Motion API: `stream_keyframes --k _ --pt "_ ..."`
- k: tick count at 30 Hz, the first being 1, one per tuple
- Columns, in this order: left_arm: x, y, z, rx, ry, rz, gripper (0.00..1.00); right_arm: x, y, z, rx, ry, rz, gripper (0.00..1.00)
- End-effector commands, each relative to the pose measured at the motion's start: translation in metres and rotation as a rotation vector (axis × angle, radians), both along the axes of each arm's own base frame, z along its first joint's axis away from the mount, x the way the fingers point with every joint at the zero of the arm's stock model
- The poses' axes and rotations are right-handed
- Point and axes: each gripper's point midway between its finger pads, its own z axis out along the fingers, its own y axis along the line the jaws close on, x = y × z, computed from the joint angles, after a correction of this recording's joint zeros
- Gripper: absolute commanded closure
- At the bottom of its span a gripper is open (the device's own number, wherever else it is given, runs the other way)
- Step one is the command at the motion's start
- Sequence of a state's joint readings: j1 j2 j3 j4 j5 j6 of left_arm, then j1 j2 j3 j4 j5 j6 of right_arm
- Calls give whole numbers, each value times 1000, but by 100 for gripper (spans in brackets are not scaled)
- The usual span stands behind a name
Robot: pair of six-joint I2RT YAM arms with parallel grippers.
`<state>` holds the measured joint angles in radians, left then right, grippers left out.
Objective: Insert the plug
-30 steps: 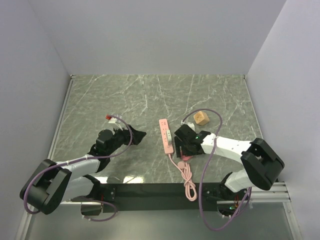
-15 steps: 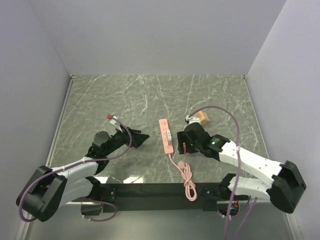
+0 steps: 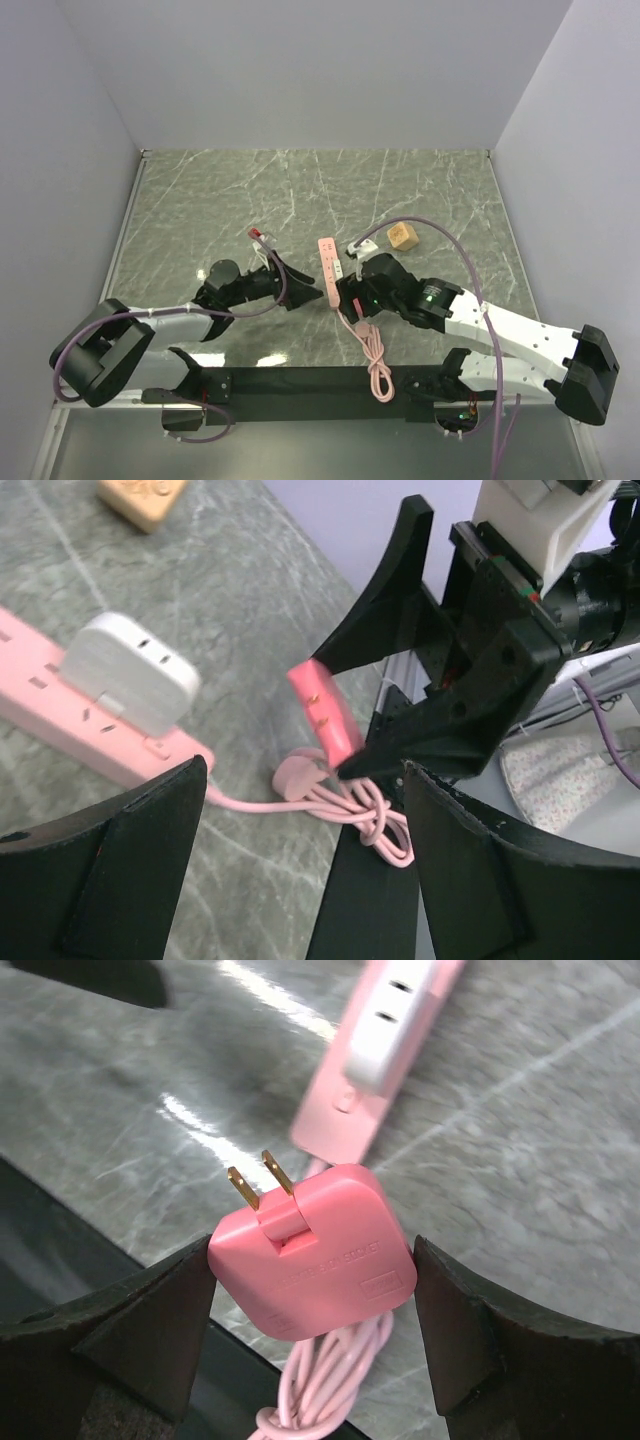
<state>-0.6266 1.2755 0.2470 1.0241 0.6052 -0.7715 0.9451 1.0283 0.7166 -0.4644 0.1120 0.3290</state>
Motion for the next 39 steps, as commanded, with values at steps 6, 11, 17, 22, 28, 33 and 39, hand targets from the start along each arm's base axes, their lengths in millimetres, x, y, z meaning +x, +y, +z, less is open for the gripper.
stream_keyframes --k 6,11,17,22,28,33,39 --pt "0 -24 21 -21 -55 -39 15 -9 44 49 134 -120 185 88" --pt "-4 -37 13 4 -23 -84 16 -12 50 56 145 -147 212 88" --pt "-12 -50 10 -22 9 -164 17 -16 53 59 141 -149 238 89" --pt "-20 -58 6 -33 39 -234 46 -15 54 58 134 -161 243 89" --pt "-33 -60 18 -105 37 -322 99 -10 55 62 139 -193 237 86" --pt "-36 -60 25 -140 30 -340 99 -1 58 76 172 -242 209 51" --pt "-37 -59 31 -160 27 -348 99 10 56 93 205 -314 188 30"
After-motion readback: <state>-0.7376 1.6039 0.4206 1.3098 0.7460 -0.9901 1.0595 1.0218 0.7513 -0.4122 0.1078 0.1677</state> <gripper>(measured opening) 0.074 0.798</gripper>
